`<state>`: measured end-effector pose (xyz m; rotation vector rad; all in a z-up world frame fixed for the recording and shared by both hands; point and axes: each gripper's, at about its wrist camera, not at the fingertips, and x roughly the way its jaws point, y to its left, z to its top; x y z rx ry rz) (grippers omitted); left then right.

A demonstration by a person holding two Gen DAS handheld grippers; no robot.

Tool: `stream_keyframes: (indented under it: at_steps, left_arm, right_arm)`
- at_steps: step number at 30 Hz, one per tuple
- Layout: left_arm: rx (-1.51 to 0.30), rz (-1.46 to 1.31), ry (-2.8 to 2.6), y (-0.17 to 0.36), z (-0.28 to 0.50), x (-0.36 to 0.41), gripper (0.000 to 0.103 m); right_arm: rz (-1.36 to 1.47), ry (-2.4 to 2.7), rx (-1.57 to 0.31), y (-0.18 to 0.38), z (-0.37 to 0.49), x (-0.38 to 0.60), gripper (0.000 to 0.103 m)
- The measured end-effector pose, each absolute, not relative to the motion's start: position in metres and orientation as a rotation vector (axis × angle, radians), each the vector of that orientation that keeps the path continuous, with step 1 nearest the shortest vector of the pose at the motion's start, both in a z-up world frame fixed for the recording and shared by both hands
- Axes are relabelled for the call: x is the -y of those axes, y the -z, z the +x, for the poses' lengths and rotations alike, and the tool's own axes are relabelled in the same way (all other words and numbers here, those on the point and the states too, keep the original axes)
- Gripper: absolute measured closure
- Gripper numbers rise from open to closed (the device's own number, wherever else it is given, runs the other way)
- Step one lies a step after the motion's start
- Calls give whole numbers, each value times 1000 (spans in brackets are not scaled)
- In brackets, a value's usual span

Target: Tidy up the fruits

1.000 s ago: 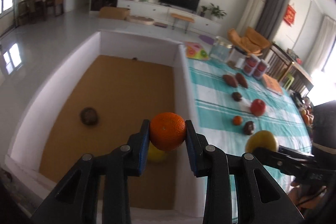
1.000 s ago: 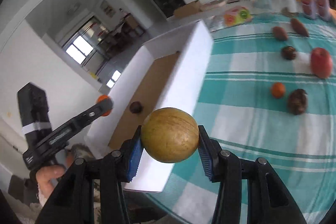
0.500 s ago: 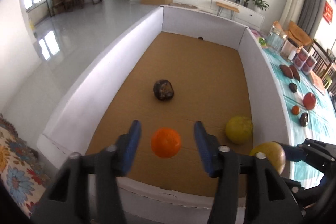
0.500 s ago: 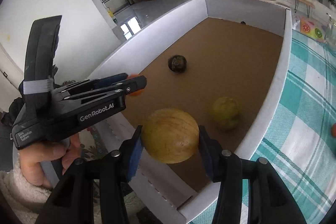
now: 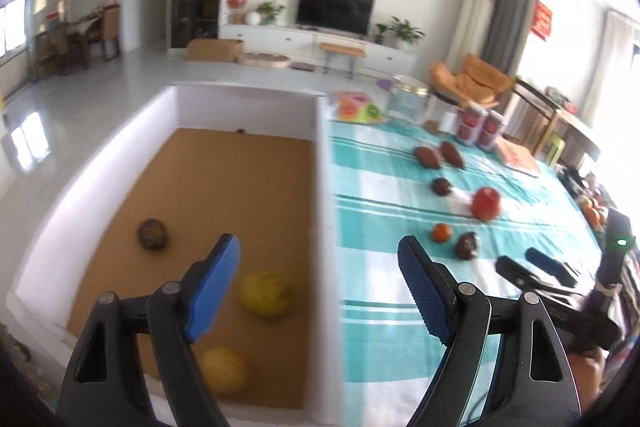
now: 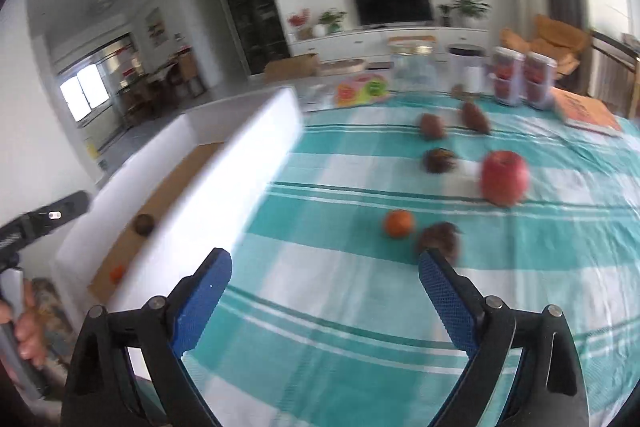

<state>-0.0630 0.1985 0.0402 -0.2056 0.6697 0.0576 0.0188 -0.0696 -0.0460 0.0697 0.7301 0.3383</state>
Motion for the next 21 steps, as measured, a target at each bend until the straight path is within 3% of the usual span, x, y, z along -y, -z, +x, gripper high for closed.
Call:
stream_keyframes:
  at_steps: [5, 11, 21]
  left_arm:
    - [-779, -171, 206, -19, -35, -109, 19]
    - [-878, -45, 254, 36, 5, -43, 19]
    - [-906, -29, 101, 93, 38, -71, 19]
  right_arm:
    - [79, -42, -739, 68, 18, 181, 9]
    - [223, 73, -790, 74, 19, 233, 9]
    - [199, 92, -865, 95, 24, 228, 9]
